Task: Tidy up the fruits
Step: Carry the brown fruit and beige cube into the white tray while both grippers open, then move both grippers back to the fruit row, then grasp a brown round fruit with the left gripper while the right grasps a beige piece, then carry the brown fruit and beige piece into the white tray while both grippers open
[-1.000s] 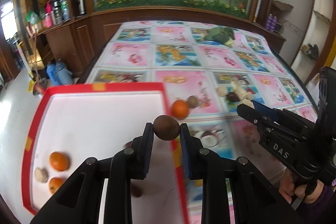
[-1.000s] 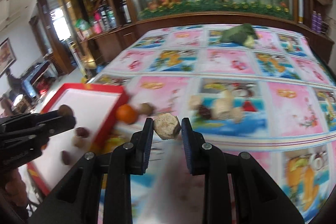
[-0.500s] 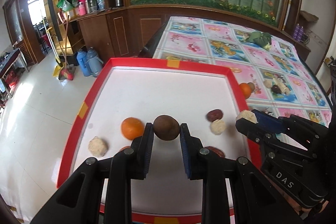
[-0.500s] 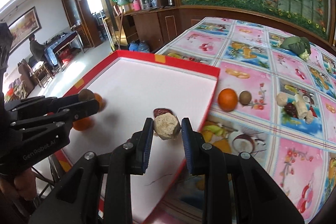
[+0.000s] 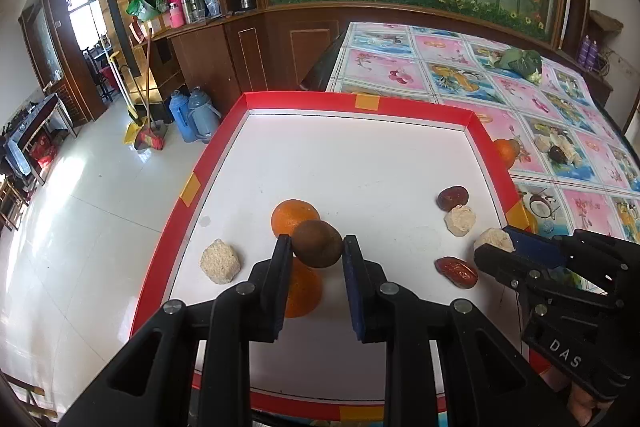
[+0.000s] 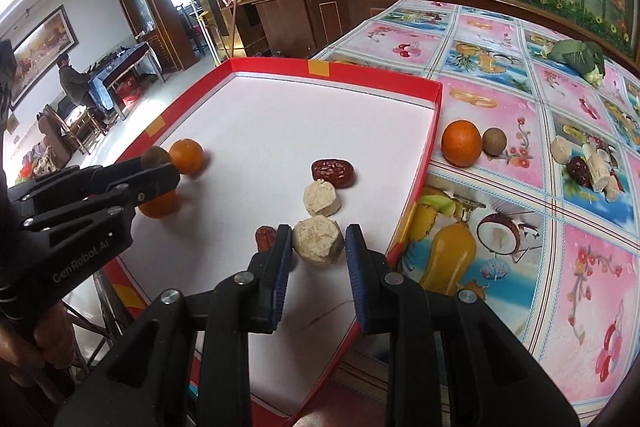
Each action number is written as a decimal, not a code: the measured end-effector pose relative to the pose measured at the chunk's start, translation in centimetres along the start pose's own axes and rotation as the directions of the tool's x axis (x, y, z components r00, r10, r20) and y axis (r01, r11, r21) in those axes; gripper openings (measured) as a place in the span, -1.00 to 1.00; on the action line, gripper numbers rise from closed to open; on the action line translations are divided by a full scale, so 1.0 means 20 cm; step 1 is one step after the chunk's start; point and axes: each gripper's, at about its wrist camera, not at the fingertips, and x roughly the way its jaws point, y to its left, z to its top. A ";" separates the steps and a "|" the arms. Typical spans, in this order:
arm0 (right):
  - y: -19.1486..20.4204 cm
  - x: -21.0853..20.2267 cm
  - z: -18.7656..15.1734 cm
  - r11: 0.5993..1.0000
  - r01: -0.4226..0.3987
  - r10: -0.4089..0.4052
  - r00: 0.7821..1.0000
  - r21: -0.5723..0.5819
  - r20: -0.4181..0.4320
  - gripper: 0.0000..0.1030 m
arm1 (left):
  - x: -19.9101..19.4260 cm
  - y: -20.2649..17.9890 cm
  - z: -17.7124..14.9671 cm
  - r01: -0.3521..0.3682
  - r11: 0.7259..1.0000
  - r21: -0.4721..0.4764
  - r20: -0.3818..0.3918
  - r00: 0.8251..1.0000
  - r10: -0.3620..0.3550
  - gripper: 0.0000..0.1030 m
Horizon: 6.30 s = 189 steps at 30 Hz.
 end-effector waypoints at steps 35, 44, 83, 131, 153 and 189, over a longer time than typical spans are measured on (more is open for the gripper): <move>-0.92 -0.20 -0.01 0.935 0.068 -0.085 0.996 0.347 0.033 -0.10 | -0.03 -0.37 0.12 0.054 0.993 0.105 -0.020 0.998 -0.052 0.23; -1.18 -0.17 0.04 0.897 -0.009 -0.010 0.999 0.442 0.042 -0.10 | -0.02 -0.55 0.14 0.108 0.980 0.165 -0.042 0.994 -0.103 0.23; -1.24 -0.16 0.17 0.923 0.200 -0.214 0.977 0.329 0.008 -0.48 | 0.39 -0.95 0.42 0.306 0.886 0.350 -0.134 0.952 -0.276 -0.38; -1.26 -0.23 0.17 0.913 0.184 -0.217 0.975 0.364 0.050 -0.48 | 0.29 -1.13 0.30 0.421 0.799 0.430 -0.199 0.907 -0.371 -0.37; -1.25 -0.22 0.16 0.913 0.210 -0.240 0.970 0.350 0.044 -0.48 | 0.37 -1.10 0.32 0.400 0.875 0.272 -0.226 0.911 -0.346 -0.59; 0.08 -0.08 0.05 0.999 0.023 -0.021 0.999 -0.042 0.050 -0.47 | -0.07 -0.01 0.06 0.114 0.993 -0.023 0.026 0.993 -0.113 -0.59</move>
